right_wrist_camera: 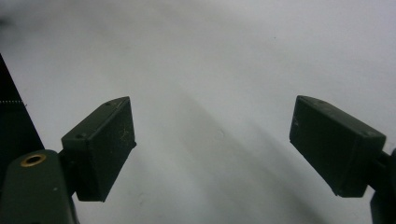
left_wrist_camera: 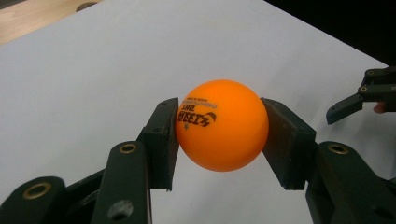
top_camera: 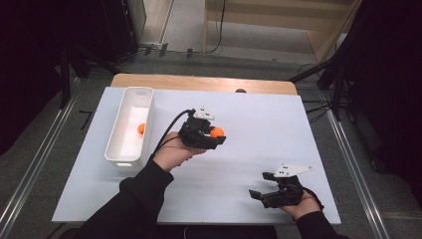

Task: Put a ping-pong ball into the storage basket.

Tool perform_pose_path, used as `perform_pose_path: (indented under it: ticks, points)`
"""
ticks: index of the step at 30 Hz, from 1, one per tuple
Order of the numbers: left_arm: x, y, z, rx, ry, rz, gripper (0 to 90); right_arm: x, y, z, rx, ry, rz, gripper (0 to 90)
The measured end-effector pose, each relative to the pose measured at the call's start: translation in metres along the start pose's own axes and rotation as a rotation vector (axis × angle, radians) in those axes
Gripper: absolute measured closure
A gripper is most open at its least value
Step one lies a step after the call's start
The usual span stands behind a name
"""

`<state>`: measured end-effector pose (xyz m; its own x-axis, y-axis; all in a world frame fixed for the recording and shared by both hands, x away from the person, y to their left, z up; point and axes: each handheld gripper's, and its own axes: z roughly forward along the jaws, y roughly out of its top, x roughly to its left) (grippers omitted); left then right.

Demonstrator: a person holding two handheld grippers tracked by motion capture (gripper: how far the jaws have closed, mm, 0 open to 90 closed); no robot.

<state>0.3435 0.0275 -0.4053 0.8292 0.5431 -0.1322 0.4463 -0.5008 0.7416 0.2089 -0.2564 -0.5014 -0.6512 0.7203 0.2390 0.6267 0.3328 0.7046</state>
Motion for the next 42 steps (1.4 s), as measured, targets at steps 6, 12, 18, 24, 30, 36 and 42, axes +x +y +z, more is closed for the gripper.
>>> perform_pose_path:
  ticks: [6, 12, 18, 24, 30, 36, 42]
  points:
    - [0.005, 0.003, -0.008, -0.011, 0.002, -0.015, 49.9, 0.0, 0.0, 0.0, 0.001, -0.001, -0.001, 12.6]
    - [0.008, 0.004, -0.013, -0.011, -0.001, -0.02, 49.8, 0.0, 0.0, 0.0, 0.003, -0.002, -0.002, 12.6]
    - [0.012, 0.005, -0.017, -0.019, 0.009, -0.031, 49.8, 0.0, 0.0, 0.0, 0.003, -0.002, -0.002, 12.6]
    - [0.018, 0.005, -0.021, -0.02, 0.03, -0.035, 49.8, 0.0, 0.0, 0.0, 0.001, -0.002, -0.002, 12.6]
    - [0.024, 0.004, -0.025, -0.027, 0.051, -0.047, 49.8, 0.0, 0.0, 0.0, 0.002, -0.001, -0.002, 12.6]
    - [0.029, 0.005, -0.031, -0.032, 0.061, -0.058, 49.8, 0.0, 0.0, 0.001, 0.003, -0.002, -0.002, 12.6]
    - [0.036, 0.004, -0.035, -0.033, 0.099, -0.065, 49.8, 0.0, 0.0, 0.0, 0.002, -0.001, -0.001, 12.6]
